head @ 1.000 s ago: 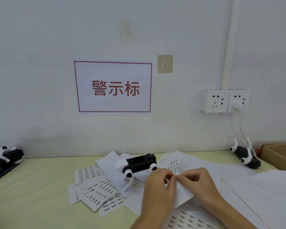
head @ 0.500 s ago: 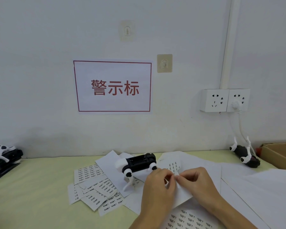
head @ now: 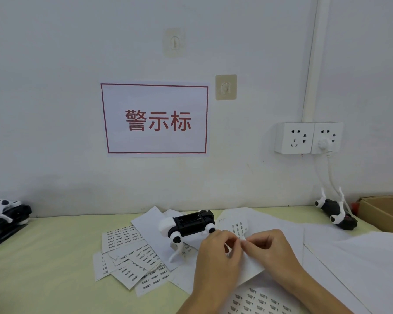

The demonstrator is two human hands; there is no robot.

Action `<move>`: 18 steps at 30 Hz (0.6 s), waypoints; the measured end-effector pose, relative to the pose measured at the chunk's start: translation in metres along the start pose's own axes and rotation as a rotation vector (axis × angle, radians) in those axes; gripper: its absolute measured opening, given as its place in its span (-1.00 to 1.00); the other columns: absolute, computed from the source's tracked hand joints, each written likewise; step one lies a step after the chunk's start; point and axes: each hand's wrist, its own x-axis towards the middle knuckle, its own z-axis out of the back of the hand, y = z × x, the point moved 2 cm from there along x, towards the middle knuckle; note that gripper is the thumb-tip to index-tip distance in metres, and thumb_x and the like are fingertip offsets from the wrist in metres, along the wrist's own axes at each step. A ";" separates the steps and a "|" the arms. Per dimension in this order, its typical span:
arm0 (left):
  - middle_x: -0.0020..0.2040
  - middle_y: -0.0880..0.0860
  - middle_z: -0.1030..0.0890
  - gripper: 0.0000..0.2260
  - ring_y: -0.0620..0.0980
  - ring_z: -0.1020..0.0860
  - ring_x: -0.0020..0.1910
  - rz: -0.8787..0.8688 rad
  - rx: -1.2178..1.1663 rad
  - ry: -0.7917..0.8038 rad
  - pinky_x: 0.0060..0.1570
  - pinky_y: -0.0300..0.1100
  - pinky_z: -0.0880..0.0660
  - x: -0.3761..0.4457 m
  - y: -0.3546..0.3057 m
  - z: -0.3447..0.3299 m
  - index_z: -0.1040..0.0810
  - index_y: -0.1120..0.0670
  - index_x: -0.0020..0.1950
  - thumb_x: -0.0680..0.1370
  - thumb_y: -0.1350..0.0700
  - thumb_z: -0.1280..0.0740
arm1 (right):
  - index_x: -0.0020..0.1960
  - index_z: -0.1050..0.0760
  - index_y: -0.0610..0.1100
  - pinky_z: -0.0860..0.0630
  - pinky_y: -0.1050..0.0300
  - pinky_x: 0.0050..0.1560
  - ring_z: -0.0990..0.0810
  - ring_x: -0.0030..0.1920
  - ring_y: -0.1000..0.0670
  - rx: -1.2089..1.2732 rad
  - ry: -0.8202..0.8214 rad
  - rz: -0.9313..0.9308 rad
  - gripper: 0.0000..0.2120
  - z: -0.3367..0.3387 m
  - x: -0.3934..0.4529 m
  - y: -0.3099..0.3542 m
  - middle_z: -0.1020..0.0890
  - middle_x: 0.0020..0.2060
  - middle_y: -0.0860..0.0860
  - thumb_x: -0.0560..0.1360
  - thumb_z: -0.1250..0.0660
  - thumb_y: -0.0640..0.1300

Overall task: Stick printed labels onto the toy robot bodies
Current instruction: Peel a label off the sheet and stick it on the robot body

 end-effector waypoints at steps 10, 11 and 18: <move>-0.21 -0.13 -0.58 -0.81 -0.21 -0.51 -0.13 0.018 -0.022 0.026 -0.15 -0.41 -0.40 0.001 0.002 -0.001 -0.56 -0.08 -0.19 0.59 0.16 -0.35 | -0.23 -0.54 -0.48 -0.29 0.08 -0.21 -0.36 -0.29 -0.02 -0.022 -0.018 -0.023 -0.77 0.001 0.001 -0.003 -0.48 -0.39 -0.39 0.53 -0.36 -0.32; -0.20 -0.13 -0.58 -0.81 -0.21 -0.51 -0.13 0.020 -0.019 0.027 -0.15 -0.41 -0.40 0.001 0.002 -0.001 -0.55 -0.08 -0.19 0.59 0.16 -0.34 | -0.23 -0.54 -0.47 -0.30 0.08 -0.22 -0.37 -0.29 -0.02 -0.023 -0.021 -0.023 -0.77 0.001 0.001 -0.003 -0.48 -0.37 -0.42 0.53 -0.36 -0.32; -0.21 -0.11 -0.59 -0.81 -0.22 -0.52 -0.13 0.076 -0.060 0.030 -0.15 -0.41 -0.40 0.003 0.001 0.000 -0.57 -0.03 -0.18 0.61 0.18 -0.32 | -0.24 -0.52 -0.48 -0.27 0.12 -0.24 -0.33 -0.30 0.00 -0.014 -0.009 -0.011 -0.75 0.002 0.002 -0.008 -0.43 -0.41 -0.10 0.53 -0.37 -0.31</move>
